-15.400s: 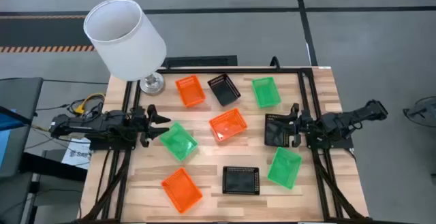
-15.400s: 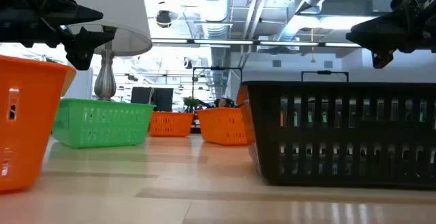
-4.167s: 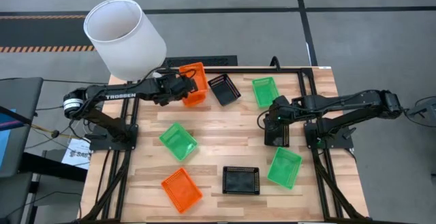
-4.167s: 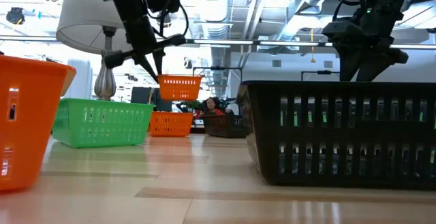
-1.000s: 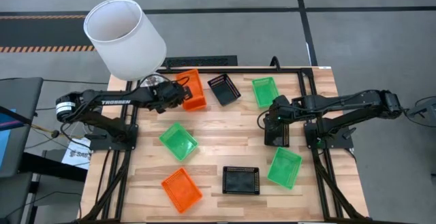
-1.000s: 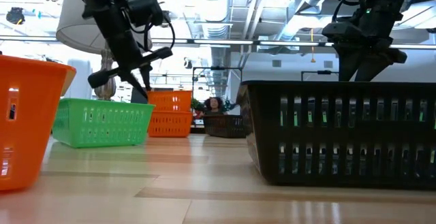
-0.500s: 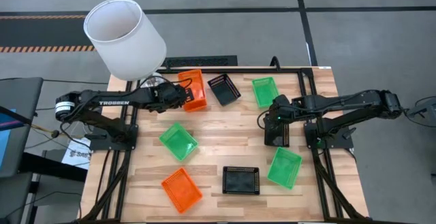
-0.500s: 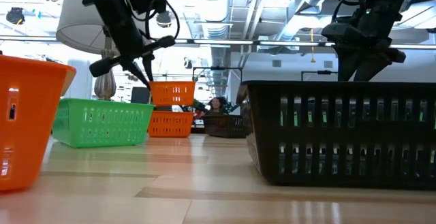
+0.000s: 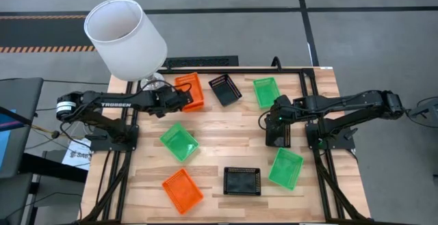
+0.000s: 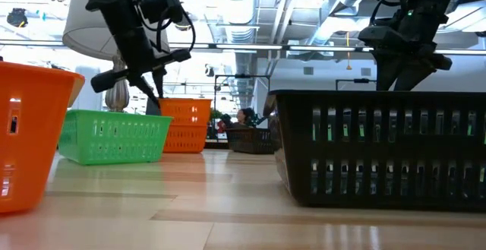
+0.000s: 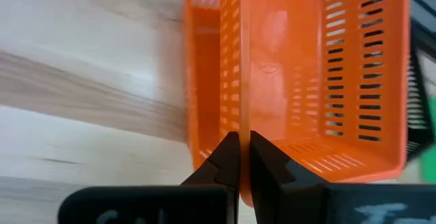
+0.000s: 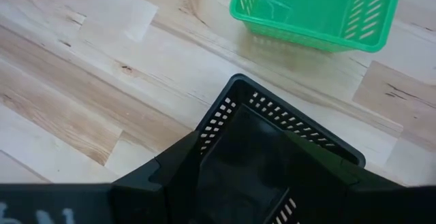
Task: Stack baskets by color
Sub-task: Stack the middle orange bin on top of the top orange bin
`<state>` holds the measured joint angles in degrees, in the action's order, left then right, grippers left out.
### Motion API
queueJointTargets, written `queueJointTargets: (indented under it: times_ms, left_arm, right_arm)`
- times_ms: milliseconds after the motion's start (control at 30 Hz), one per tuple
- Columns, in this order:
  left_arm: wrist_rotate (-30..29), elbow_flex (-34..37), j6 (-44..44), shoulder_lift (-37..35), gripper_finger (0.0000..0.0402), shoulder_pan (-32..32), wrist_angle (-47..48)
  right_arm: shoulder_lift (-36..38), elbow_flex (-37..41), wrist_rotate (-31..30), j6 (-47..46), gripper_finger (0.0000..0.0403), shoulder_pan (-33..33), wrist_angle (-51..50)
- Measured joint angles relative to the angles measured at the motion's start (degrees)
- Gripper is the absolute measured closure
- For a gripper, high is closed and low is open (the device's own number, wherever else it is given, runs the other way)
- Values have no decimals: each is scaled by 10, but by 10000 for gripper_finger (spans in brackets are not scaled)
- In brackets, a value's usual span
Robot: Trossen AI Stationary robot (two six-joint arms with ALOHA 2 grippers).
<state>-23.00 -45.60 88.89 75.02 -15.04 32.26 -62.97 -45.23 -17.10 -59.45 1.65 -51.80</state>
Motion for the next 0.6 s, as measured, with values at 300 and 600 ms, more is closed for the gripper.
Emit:
queueJointTargets:
  times_ms: [300, 600]
  left_arm:
    - [18, 0, 8, 0, 401, 0, 32]
    - [31, 0, 15, 0, 401, -4, 34]
  right_arm:
    - [0, 0, -6, 0, 179, 0, 0]
    - [0, 0, -9, 0, 179, 0, 0]
